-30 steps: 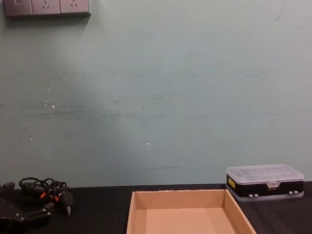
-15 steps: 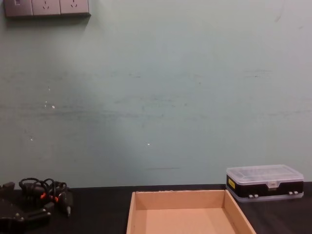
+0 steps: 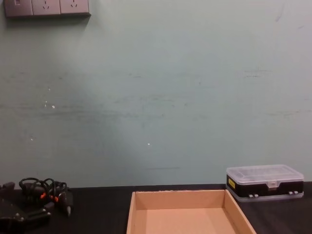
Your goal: Use one hand to pick up the angle iron from the table and place it into the box.
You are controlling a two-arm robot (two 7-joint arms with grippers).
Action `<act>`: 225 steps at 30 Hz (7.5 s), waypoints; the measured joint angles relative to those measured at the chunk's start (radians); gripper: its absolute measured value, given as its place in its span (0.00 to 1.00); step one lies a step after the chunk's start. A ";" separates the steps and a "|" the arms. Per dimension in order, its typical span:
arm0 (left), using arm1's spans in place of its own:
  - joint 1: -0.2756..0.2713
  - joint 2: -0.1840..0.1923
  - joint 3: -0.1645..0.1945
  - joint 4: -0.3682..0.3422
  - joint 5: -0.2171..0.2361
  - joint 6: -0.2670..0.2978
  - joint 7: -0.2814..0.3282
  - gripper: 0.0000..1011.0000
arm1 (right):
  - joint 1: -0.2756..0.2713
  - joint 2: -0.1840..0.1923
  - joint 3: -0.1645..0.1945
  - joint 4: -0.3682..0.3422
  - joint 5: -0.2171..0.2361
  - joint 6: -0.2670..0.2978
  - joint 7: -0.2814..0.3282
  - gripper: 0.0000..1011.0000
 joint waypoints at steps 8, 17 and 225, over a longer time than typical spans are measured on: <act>0.000 0.000 0.000 0.000 0.000 0.000 0.000 0.99 | -0.021 0.003 0.023 -0.039 0.000 -0.011 -0.015 0.09; 0.000 0.000 0.000 0.000 0.000 0.000 0.000 0.99 | -0.036 -0.001 0.072 -0.143 0.004 -0.020 -0.049 0.09; 0.000 0.000 0.000 0.000 0.000 0.000 0.000 0.99 | 0.348 0.033 -0.357 0.088 -0.048 -0.006 0.280 0.98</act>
